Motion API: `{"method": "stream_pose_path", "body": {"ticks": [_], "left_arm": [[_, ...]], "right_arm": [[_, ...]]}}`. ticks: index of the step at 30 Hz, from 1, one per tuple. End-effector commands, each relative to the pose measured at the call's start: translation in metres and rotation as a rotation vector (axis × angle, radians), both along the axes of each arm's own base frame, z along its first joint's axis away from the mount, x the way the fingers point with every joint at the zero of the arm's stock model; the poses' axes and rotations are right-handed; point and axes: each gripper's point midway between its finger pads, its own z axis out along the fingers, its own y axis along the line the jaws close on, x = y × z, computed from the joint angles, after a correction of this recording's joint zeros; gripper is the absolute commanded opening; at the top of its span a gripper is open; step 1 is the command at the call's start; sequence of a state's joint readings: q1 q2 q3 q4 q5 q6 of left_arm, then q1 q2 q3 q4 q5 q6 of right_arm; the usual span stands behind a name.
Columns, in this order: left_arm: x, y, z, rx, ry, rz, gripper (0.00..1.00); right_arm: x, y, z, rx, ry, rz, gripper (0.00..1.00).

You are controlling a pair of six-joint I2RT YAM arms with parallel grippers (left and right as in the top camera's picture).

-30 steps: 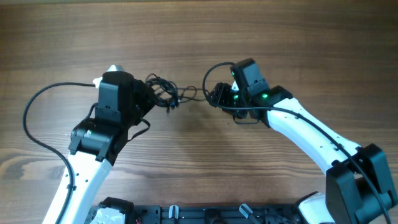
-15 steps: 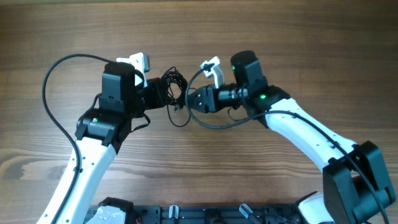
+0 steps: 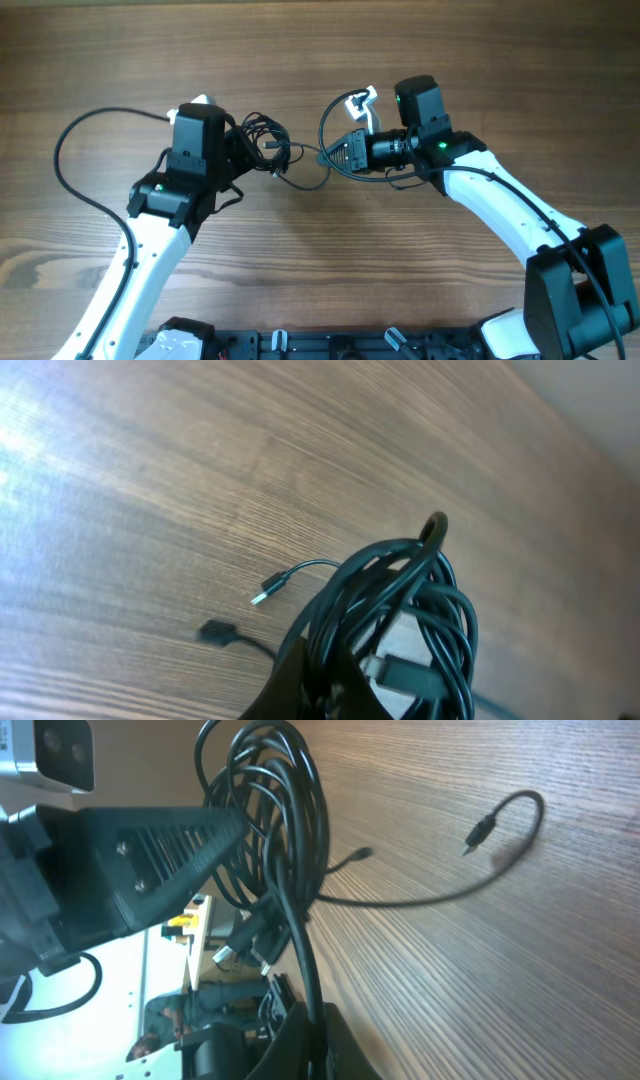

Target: Untangle cables

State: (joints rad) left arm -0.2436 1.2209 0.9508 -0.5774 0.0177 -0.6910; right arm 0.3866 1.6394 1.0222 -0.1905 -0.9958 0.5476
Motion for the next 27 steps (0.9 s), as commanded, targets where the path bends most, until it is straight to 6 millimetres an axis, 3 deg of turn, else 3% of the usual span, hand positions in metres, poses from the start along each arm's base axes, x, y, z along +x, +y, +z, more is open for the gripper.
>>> {"method": "stream_pose_path", "body": {"ticks": [1, 3, 4, 5, 7, 10, 12, 14, 16, 18, 22, 24, 25, 27], "left_arm": [[0.015, 0.022, 0.0, -0.098, 0.003, 0.307, 0.04], [0.018, 0.009, -0.005, -0.121, 0.023, 0.23, 0.04], [0.02, -0.009, -0.006, -0.126, 0.021, 0.084, 0.04], [0.016, -0.049, -0.003, -0.161, -0.007, -0.224, 0.04], [-0.004, -0.097, 0.013, -0.213, -0.106, -0.617, 0.04], [-0.021, -0.119, 0.025, -0.224, -0.193, -0.826, 0.04], [-0.008, -0.099, 0.009, -0.119, -0.142, -0.701, 0.04], [0.01, -0.048, -0.015, 0.022, -0.022, -0.35, 0.04], [0.018, -0.009, -0.022, 0.08, 0.022, -0.054, 0.04], [0.027, 0.001, -0.017, -0.024, 0.008, 0.169, 0.04], [0.045, -0.003, 0.002, -0.169, -0.071, 0.28, 0.04], [0.054, -0.021, 0.017, -0.178, -0.139, 0.138, 0.04], [0.055, -0.051, 0.032, -0.166, -0.219, -0.123, 0.04], [0.031, -0.098, 0.048, -0.165, -0.318, -0.562, 0.07]], "right_arm": [[-0.01, 0.006, 0.018, 0.083, -0.041, 0.082, 0.04], [-0.004, 0.011, 0.032, 0.131, -0.13, 0.101, 0.05], [0.003, 0.012, 0.04, 0.149, -0.197, 0.096, 0.05], [0.028, 0.013, 0.047, 0.128, -0.315, 0.011, 0.05], [0.073, -0.004, 0.036, -0.003, -0.348, -0.243, 0.05], [0.101, -0.031, 0.033, -0.052, -0.328, -0.413, 0.04], [0.097, -0.041, 0.052, 0.031, -0.343, -0.349, 0.04], [0.087, -0.053, 0.062, 0.066, -0.331, -0.3, 0.05], [0.075, -0.053, 0.059, 0.068, -0.28, -0.259, 0.05], [0.057, -0.044, 0.038, 0.011, -0.196, -0.219, 0.05], [0.043, -0.049, -0.01, -0.207, -0.058, -0.295, 0.07], [0.044, -0.056, -0.022, -0.277, -0.048, -0.333, 0.65], [0.047, -0.061, -0.025, -0.307, -0.082, -0.336, 0.89], [0.055, -0.066, -0.016, -0.277, -0.152, -0.316, 1.0]]}}
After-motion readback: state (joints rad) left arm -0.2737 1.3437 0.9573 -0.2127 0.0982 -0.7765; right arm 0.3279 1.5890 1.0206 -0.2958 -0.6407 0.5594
